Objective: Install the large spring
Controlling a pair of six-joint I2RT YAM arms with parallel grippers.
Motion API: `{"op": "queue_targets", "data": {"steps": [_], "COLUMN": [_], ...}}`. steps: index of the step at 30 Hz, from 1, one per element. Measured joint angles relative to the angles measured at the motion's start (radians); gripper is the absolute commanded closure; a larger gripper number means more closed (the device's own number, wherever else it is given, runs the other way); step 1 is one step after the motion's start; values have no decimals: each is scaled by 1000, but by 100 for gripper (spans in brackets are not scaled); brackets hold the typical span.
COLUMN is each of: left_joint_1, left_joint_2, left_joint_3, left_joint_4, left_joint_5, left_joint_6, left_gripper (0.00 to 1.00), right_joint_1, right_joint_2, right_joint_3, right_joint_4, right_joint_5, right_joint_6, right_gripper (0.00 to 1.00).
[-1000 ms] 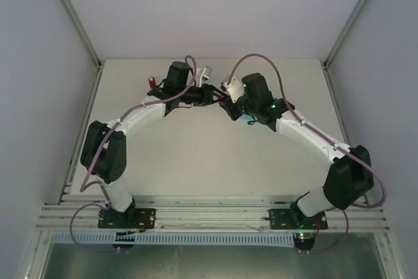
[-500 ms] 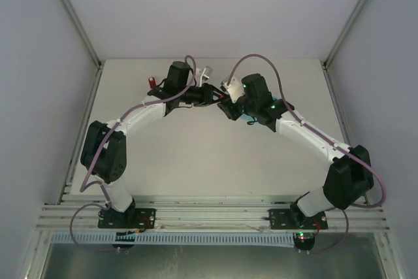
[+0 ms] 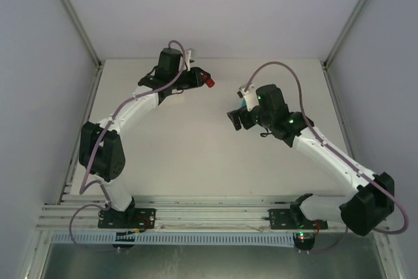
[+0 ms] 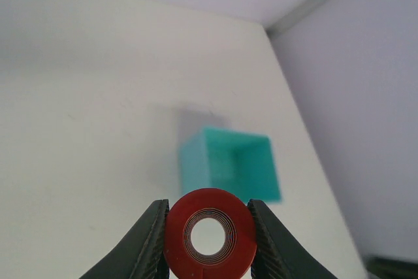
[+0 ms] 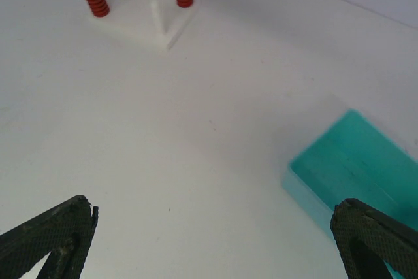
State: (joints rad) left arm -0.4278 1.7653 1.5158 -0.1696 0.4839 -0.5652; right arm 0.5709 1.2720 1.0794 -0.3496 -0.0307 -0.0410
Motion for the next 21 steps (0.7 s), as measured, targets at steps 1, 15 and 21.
{"op": "queue_targets", "data": {"steps": [1, 15, 21], "left_joint_1": [5, 21, 24], "left_joint_2": [4, 125, 127], "left_joint_3": [19, 63, -14], "left_joint_4": [-16, -56, 7], "left_joint_5": [-42, -608, -678], "left_joint_6": [19, 285, 348], "left_gripper": [100, 100, 100], "right_joint_1": [-4, -56, -56], "right_joint_2": [-14, -123, -162], "right_joint_3": [0, 0, 0], "right_joint_4": [-15, -212, -244], "right_joint_5": [16, 134, 154], "right_joint_6": [17, 195, 206], "right_gripper": [1, 1, 1]}}
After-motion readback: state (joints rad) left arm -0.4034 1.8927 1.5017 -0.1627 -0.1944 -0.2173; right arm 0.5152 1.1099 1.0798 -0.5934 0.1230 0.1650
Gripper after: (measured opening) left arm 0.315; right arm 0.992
